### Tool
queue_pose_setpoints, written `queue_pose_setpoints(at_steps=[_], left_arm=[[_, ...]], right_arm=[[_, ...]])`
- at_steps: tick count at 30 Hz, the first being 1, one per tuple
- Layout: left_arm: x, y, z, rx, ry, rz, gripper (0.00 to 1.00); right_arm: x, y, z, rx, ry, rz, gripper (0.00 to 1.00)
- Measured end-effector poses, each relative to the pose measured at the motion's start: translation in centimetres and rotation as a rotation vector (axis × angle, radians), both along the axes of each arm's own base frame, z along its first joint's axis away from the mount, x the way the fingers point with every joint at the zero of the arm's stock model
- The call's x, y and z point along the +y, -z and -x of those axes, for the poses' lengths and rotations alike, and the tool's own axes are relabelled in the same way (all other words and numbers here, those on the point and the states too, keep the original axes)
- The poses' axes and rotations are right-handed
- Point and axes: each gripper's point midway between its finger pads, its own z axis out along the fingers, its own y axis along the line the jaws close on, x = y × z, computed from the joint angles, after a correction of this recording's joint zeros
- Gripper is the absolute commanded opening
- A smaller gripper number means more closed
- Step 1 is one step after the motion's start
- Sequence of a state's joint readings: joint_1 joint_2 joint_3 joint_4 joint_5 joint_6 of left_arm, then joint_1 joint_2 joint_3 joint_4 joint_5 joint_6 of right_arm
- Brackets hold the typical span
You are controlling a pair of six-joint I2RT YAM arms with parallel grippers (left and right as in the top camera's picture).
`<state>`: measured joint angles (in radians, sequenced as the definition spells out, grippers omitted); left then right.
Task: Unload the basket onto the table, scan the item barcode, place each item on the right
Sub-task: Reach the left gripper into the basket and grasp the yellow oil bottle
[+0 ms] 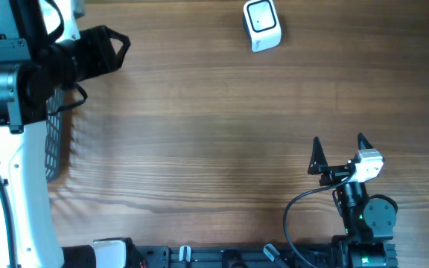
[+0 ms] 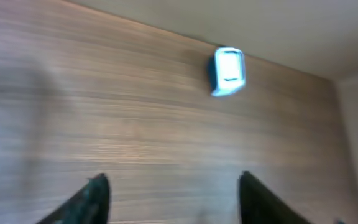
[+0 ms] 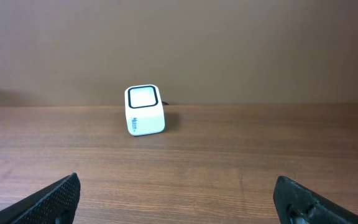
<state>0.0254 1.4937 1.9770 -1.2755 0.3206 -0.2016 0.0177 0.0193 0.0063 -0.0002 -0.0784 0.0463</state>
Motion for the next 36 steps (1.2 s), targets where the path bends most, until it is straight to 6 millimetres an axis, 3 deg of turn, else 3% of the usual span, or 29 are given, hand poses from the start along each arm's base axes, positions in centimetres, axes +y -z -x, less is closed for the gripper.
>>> queue_pose_setpoints(at_steps=[2,5,9,12,15,18,21,23,26,30,36], left_arm=[[2.3,0.5,-0.4,0.006,-0.102,-0.095,0.71],[5.6,0.6,-0.6,0.013,-0.270,-0.195,0.70],[8.7,-1.7,-2.3,-0.106,-0.433,-0.284,0.81],[10.2,-3.7,-3.3,-0.197,-0.490,-0.309,0.68],[13.1,-5.1,-3.6,-0.251,-0.550,-0.351,0.67],[18.3,-5.5,-2.3,-0.245,-0.682,-0.384,0.67],[24.3,-5.5,0.4,-0.216,-0.833,-0.412,0.77],[27.0,-4.9,1.8,-0.189,-0.889,-0.401,0.84],[29.9,-2.6,2.5,-0.120,-0.907,-0.341,0.88],[31.0,2.6,2.0,0.048,-0.881,-0.279,0.97],[30.7,14.1,1.4,0.432,-0.797,-0.168,1.00]], right_arm=[[0.0,0.0,0.0,0.000,0.000,0.000,1.00],[0.0,0.0,0.0,0.000,0.000,0.000,1.00],[0.0,0.0,0.0,0.000,0.000,0.000,1.00],[0.0,0.0,0.0,0.000,0.000,0.000,1.00],[0.0,0.0,0.0,0.000,0.000,0.000,1.00],[0.0,0.0,0.0,0.000,0.000,0.000,1.00],[0.0,0.0,0.0,0.000,0.000,0.000,1.00],[0.0,0.0,0.0,0.000,0.000,0.000,1.00],[0.0,0.0,0.0,0.000,0.000,0.000,1.00],[0.0,0.0,0.0,0.000,0.000,0.000,1.00],[0.0,0.0,0.0,0.000,0.000,0.000,1.00]])
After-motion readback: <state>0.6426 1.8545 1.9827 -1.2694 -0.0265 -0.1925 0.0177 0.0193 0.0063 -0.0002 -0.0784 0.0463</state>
